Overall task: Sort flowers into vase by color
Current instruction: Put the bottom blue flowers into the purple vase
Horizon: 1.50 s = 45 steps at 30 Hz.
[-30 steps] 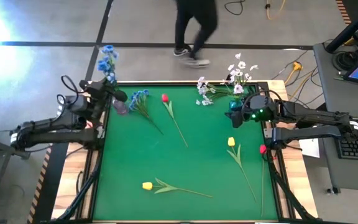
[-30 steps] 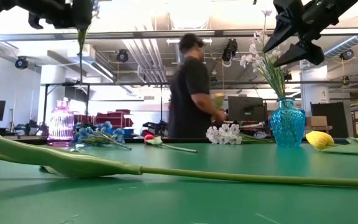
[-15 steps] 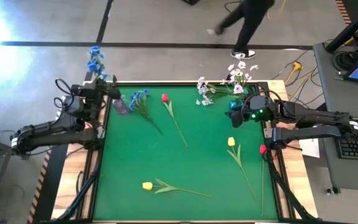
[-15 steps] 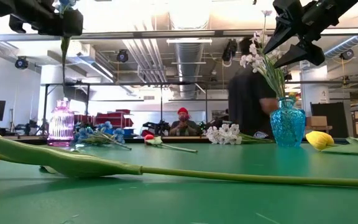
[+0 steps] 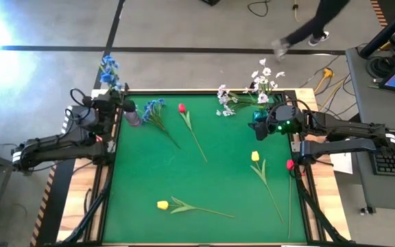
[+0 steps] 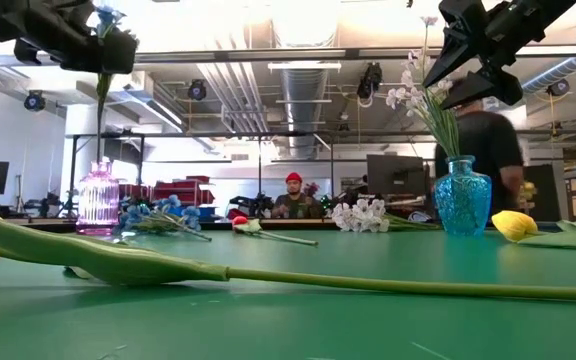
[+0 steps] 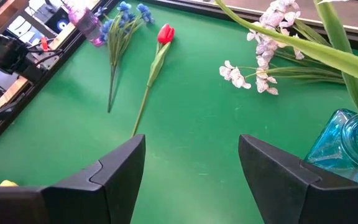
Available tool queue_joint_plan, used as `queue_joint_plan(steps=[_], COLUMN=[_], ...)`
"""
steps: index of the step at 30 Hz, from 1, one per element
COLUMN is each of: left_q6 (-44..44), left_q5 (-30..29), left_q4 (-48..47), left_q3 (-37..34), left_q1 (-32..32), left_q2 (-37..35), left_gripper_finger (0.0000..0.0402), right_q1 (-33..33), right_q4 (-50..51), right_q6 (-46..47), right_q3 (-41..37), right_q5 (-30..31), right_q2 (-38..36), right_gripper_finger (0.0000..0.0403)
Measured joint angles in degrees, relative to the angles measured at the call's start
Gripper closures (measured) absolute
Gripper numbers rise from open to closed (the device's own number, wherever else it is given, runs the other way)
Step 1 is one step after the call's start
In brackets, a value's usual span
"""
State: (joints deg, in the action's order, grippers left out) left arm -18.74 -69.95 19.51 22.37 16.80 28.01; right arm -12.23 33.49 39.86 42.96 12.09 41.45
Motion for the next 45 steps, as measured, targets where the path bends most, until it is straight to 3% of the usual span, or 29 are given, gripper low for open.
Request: queue_joint_plan(steps=[31,36,45], left_q6=[4.8,5.2,8.2], left_q5=[1.1,-2.1,-2.0], left_q4=[0.5,-0.4,-3.8], left_q3=[-0.1,-0.1,-0.1], left_q1=[2.5,2.5,2.4], left_q2=[4.2,4.2,4.7], left_gripper_finger=[0.0400,0.0372,0.0288], right_q1=[0.0,0.0,0.0], right_q4=[0.1,0.1,0.1], right_q6=[-0.4,-0.4,-0.3], right_q3=[-0.4,-1.1,-1.4], right_q5=[0.0,0.0,0.0], right_q2=[0.0,0.0,0.0], right_gripper_finger=[0.0154,0.0154,0.0154])
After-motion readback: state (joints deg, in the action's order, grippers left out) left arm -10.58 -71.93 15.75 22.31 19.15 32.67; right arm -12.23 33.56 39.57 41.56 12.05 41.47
